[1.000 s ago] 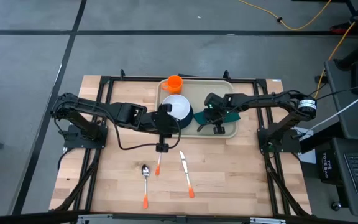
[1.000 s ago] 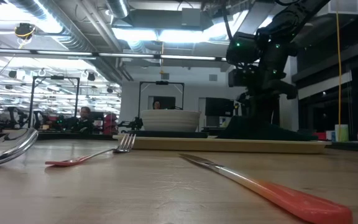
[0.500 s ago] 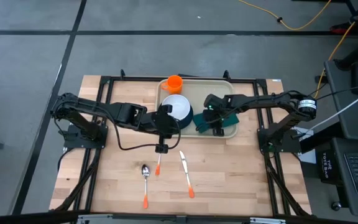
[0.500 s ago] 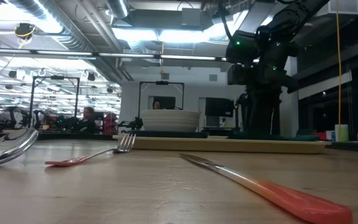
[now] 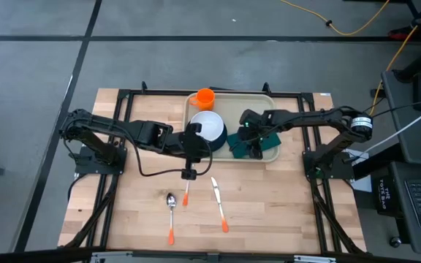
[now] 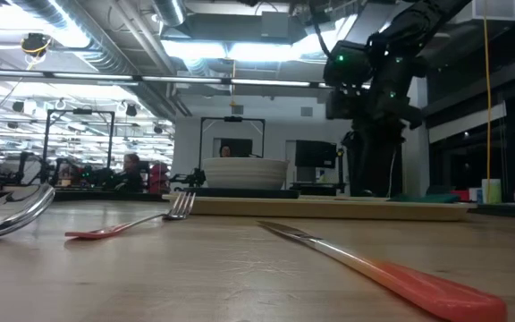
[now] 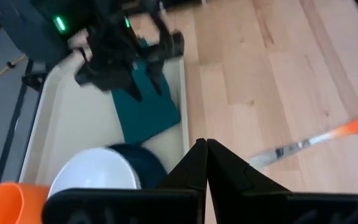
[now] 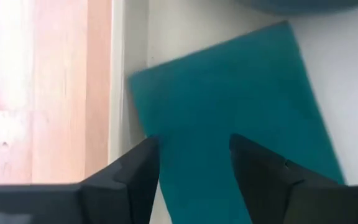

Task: Set up tray
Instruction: Put the green napkin to the right of the green plate on the gray serving tray

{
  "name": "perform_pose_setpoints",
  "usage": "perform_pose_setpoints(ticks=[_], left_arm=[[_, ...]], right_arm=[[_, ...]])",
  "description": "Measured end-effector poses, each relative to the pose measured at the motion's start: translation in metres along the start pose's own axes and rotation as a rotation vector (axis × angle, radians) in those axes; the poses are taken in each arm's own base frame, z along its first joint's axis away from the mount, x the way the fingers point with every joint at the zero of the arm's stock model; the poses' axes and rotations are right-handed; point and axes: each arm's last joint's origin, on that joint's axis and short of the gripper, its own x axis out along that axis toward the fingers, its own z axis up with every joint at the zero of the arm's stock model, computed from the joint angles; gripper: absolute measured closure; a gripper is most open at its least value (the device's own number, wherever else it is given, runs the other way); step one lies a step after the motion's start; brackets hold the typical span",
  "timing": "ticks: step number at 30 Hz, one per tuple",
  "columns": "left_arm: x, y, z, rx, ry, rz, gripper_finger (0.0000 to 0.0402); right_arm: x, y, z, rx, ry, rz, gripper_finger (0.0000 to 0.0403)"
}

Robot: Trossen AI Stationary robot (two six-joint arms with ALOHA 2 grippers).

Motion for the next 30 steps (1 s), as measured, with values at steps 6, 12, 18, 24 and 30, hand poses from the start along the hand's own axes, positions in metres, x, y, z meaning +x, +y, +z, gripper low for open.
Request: perform_pose_setpoints(ticks=[6,12,18,24,30], left_arm=[[0.018,-0.002,-0.021,-0.012,0.065,0.108,0.0401],[0.031,-0.008,-0.041,0.003,-0.034,0.076,0.0400],[0.032,-0.008,-0.079,-0.030,-0.120,0.045,0.0399],[0.023,-0.008,-0.117,-0.078,-0.287,0.046,0.0400],[0.020,-0.005,-0.142,-0.095,-0.370,0.114,0.0400]], right_arm=[[-0.021,0.009,0.000,-0.037,-0.029,-0.033,0.0227],[-0.047,0.025,-0.002,-0.070,-0.047,-0.151,0.0243],[-0.059,0.041,-0.007,-0.067,-0.108,-0.186,0.0249],[-0.041,0.051,-0.010,-0.100,-0.220,-0.198,0.0250],[-0.033,0.059,-0.002,-0.029,-0.335,-0.181,0.0250]])
